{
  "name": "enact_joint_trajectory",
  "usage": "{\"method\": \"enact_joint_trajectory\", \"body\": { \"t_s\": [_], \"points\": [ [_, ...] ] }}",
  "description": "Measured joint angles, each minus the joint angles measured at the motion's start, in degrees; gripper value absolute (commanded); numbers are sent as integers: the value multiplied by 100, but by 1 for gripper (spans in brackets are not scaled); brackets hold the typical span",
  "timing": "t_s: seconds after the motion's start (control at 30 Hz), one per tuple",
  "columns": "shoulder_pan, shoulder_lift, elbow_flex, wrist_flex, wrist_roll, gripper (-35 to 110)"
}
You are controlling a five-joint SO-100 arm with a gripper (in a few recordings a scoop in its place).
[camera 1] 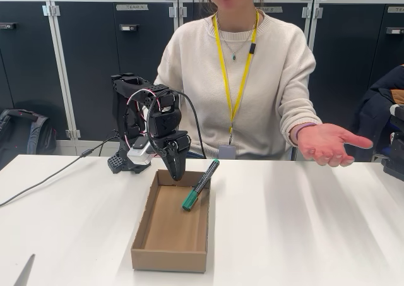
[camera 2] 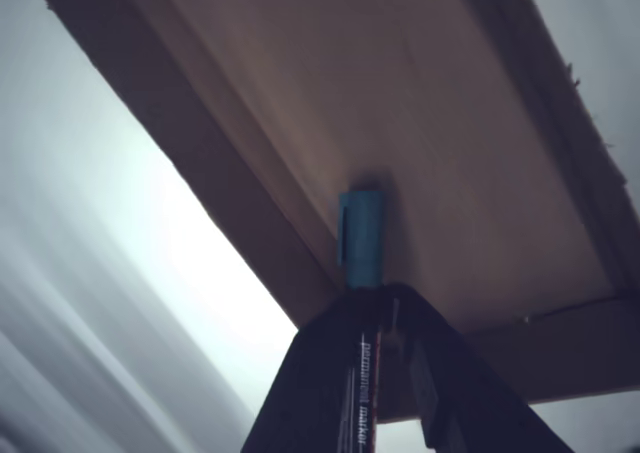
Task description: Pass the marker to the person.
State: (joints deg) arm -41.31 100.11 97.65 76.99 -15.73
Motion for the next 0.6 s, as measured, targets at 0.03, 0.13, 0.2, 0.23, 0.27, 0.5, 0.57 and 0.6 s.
{"method": "enact_joint_trajectory", "body": {
  "t_s": [0.03, 0.13, 0.2, 0.23, 0.27, 0.5, 0.57, 0.6],
  "points": [
    [-97, -44, -26, 26, 26, -2],
    [-299, -141, -26, 53, 26, -2],
    [-334, -229, -26, 53, 114, -2],
    [-378, -290, -26, 53, 114, -2],
    [-413, -369, -26, 53, 114, -2],
    [-475, -984, -88, 9, 141, -2],
    [-492, -1063, -158, 0, 141, -2],
    [-536, -1063, -167, 0, 132, -2]
  ]
}}
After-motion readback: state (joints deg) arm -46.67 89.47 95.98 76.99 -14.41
